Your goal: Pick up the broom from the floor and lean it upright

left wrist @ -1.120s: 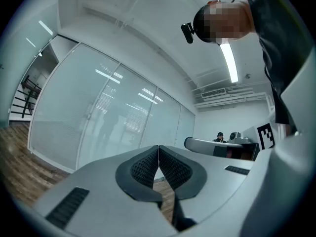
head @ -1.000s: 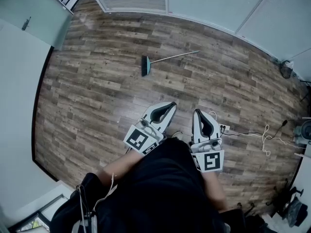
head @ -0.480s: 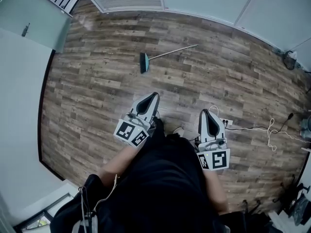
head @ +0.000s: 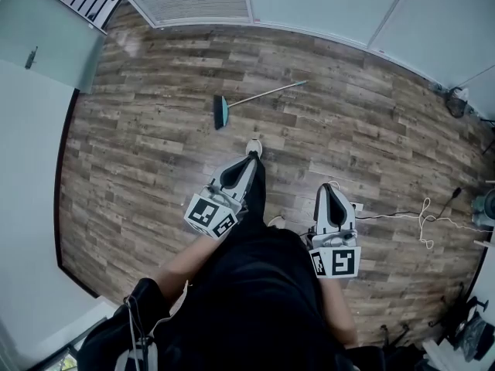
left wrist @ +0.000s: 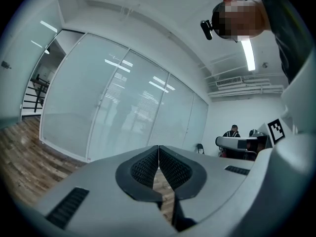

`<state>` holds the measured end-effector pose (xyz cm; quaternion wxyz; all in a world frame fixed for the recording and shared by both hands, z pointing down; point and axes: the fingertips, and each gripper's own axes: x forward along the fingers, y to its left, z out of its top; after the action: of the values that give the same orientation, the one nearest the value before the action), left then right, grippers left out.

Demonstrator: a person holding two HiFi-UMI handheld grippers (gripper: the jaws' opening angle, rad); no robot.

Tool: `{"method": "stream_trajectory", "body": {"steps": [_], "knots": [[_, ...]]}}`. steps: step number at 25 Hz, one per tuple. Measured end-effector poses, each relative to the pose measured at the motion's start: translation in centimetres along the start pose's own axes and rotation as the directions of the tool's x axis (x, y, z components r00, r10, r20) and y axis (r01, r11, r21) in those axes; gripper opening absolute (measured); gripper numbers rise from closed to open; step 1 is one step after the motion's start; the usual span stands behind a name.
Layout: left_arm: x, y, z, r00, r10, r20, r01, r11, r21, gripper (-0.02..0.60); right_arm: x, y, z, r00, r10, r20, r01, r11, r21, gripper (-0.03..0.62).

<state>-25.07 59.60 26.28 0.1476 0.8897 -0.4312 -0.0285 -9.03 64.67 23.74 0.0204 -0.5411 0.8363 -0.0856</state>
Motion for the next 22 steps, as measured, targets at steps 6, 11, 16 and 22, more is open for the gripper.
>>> {"method": "stream_trajectory", "body": {"steps": [6,11,16,22], "knots": [[7.2,6.2,-0.1,0.999,-0.033,-0.017,0.032,0.999,-0.028,0.020,8.3,-3.0,0.3,1.000,-0.021,-0.005,0.021,1.000,-0.006,0.020],[13.1,11.3,1.4,0.994,-0.076,-0.076,0.073,0.996,-0.043,0.020,17.6,-5.4,2.1,0.999,-0.032,-0.021,0.031,0.999,-0.019,0.020],[17.7,16.9,7.1,0.998,-0.044,-0.044,0.043,0.999,-0.012,0.020,26.9,-6.4,2.7,0.998,-0.014,-0.054,0.014,1.000,-0.006,0.020],[21.8,23.2,10.1,0.998,-0.038,-0.042,0.035,0.996,-0.082,0.020,34.8,-6.9,2.6,0.994,-0.001,-0.107,-0.003,0.999,-0.045,0.020]]}}
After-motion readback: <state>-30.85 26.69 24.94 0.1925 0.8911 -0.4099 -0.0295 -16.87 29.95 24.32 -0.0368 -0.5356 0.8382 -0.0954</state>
